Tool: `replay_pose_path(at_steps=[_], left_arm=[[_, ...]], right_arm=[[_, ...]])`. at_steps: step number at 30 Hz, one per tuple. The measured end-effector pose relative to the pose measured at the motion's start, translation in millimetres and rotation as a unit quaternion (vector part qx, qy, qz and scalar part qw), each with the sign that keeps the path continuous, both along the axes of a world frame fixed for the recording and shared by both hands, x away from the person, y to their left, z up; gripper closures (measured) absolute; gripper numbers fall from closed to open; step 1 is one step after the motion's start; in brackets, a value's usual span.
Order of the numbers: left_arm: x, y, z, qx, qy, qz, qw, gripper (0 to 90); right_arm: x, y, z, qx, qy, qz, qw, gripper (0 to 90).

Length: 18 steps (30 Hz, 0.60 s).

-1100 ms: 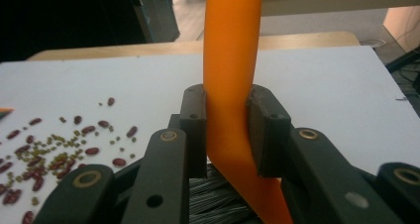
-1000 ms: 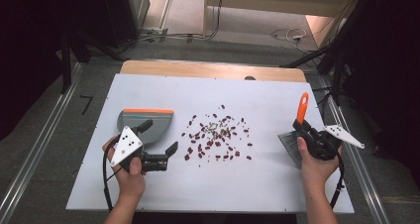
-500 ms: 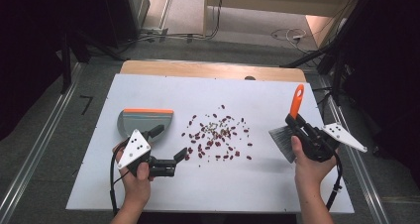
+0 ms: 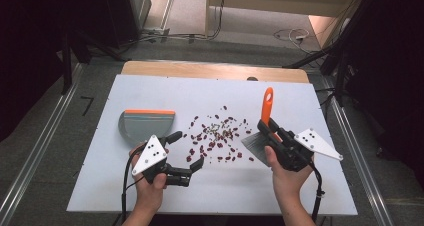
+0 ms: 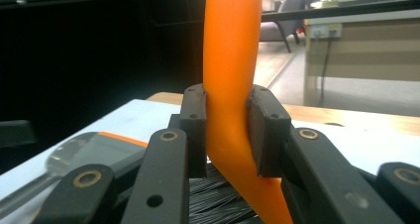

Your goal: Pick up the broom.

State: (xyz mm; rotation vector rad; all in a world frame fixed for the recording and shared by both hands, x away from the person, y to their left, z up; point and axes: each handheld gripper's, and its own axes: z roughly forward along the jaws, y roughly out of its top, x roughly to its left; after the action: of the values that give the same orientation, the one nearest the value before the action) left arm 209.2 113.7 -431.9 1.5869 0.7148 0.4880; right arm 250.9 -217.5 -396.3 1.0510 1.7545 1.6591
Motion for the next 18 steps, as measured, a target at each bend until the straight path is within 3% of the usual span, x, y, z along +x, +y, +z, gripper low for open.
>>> replay_pose_path(at_steps=[7, 11, 14, 16, 18], left_arm=[[1.1, -13.7, -1.1, -0.012, 0.028, -0.025, 0.9992, 3.9], [0.7, -21.2, -1.6, -0.016, 0.041, -0.036, 0.9984, 7.7], [0.8, -26.7, -0.9, -0.022, 0.051, -0.057, 0.9968, 11.8], [2.1, -31.4, -0.9, -0.019, 0.064, -0.087, 0.994, 13.8], [0.7, -35.5, -1.2, -0.013, 0.066, -0.088, 0.9938, 16.8]], right_arm=[[-13.7, 33.5, -1.7, -0.006, -0.001, 0.046, 0.9989, 69.7], [-19.6, 44.2, -2.1, -0.009, -0.007, 0.058, 0.9983, 69.7], [-22.0, 48.0, -1.8, -0.005, -0.007, 0.065, 0.9979, 69.6], [-26.3, 54.7, -0.2, -0.007, -0.012, 0.076, 0.997, 69.6], [-29.7, 58.9, 0.6, -0.005, -0.013, 0.082, 0.9966, 69.6]])
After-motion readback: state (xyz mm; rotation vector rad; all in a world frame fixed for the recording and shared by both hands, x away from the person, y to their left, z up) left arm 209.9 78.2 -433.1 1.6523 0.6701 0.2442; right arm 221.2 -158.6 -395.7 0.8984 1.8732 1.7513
